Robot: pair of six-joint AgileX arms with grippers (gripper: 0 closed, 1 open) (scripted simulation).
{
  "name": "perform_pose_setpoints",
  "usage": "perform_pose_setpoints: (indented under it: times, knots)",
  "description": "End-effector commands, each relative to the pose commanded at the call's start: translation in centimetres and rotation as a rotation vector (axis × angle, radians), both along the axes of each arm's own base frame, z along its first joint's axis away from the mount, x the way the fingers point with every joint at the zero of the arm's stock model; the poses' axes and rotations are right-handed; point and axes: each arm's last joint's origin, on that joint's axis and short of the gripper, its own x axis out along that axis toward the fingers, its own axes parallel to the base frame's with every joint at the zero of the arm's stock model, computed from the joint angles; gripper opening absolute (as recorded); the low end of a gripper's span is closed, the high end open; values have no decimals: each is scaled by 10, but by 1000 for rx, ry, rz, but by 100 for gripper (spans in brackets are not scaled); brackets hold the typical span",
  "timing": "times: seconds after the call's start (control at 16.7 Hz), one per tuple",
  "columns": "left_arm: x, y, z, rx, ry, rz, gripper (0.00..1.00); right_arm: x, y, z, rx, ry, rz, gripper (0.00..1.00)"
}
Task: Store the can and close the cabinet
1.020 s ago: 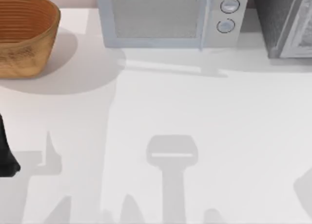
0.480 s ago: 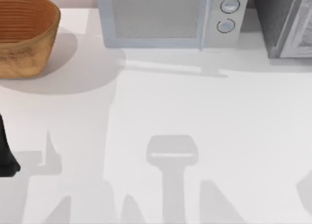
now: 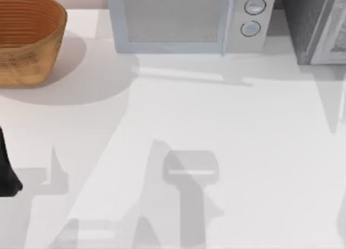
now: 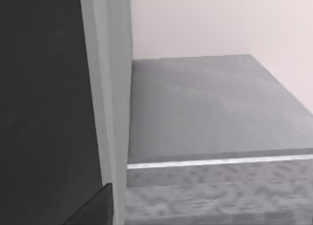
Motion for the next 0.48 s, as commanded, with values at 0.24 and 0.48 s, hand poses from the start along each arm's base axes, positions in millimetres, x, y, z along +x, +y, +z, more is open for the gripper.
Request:
perform_pose_setpoints:
  times: [0.24, 0.48]
  knots:
    - [0, 0, 0, 0, 0, 0, 100, 8, 51, 10, -28, -41, 23, 100]
    - [0, 0, 0, 0, 0, 0, 100, 20, 91, 1, -29, -2, 43, 100]
